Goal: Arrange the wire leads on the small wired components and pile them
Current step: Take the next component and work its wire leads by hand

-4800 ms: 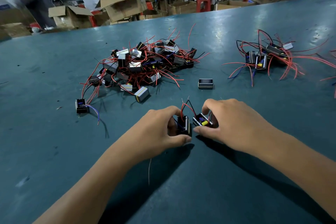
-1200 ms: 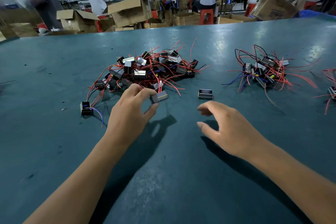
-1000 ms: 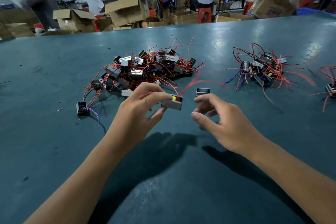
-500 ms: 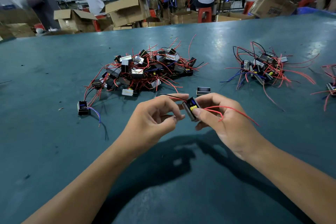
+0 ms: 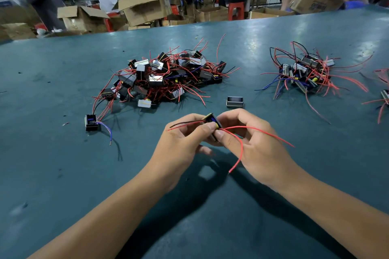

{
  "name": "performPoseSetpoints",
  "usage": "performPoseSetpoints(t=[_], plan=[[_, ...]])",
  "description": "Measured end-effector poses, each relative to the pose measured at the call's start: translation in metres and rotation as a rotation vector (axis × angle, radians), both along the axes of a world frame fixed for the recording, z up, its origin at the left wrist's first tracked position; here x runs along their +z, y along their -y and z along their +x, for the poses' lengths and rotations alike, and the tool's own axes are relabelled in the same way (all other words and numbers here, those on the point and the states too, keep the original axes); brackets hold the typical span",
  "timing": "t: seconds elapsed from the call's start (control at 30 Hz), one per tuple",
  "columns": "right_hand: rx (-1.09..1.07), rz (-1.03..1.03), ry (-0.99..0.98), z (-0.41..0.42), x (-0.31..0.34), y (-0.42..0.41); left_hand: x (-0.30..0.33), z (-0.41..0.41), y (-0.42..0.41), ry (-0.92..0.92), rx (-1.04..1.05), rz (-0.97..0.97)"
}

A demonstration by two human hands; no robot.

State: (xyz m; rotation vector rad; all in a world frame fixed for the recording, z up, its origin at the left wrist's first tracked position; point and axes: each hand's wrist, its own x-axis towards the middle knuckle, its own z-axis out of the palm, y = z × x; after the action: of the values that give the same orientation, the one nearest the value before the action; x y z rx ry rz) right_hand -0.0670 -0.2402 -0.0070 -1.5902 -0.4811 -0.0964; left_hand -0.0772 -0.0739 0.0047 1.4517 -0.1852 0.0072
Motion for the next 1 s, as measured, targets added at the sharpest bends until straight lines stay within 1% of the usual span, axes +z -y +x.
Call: performPoseSetpoints(t=[0.1, 0.23, 0.27, 0.37, 0.43, 0.53, 0.63, 0.77, 0.87, 1.0], plan=[[0.058, -0.117, 0.063, -0.001, 0.002, 0.004, -0.001, 0.002, -0.003, -0.014, 0.049, -0.023], [-0.019, -0.332, 0.198, 0.002, 0.003, 0.012, -0.001, 0.007, -0.008, -0.084, 0.067, -0.099], [-0.055, -0.342, 0.184, 0.004, 0.003, 0.015, -0.001, 0.008, -0.009, -0.095, 0.066, -0.105], [-0.174, -0.296, 0.035, 0.018, 0.002, 0.025, -0.001, 0.012, -0.015, -0.085, 0.060, -0.018], [-0.236, -0.247, -0.014, 0.027, 0.002, 0.032, 0.000, 0.013, -0.018, -0.079, 0.037, 0.020], [-0.269, -0.151, -0.062, 0.032, 0.003, 0.037, -0.001, 0.013, -0.018, -0.112, -0.003, 0.053], [-0.247, -0.161, -0.050, 0.029, 0.002, 0.034, -0.004, 0.011, -0.017, -0.130, -0.048, 0.159], [-0.208, -0.282, 0.012, 0.021, 0.000, 0.029, -0.004, 0.011, -0.018, -0.157, -0.097, 0.272], [-0.186, -0.304, 0.016, 0.017, 0.001, 0.026, -0.004, 0.012, -0.021, -0.183, -0.124, 0.296], [-0.160, -0.358, 0.043, 0.014, 0.002, 0.025, -0.004, 0.012, -0.022, -0.145, -0.143, 0.302]])
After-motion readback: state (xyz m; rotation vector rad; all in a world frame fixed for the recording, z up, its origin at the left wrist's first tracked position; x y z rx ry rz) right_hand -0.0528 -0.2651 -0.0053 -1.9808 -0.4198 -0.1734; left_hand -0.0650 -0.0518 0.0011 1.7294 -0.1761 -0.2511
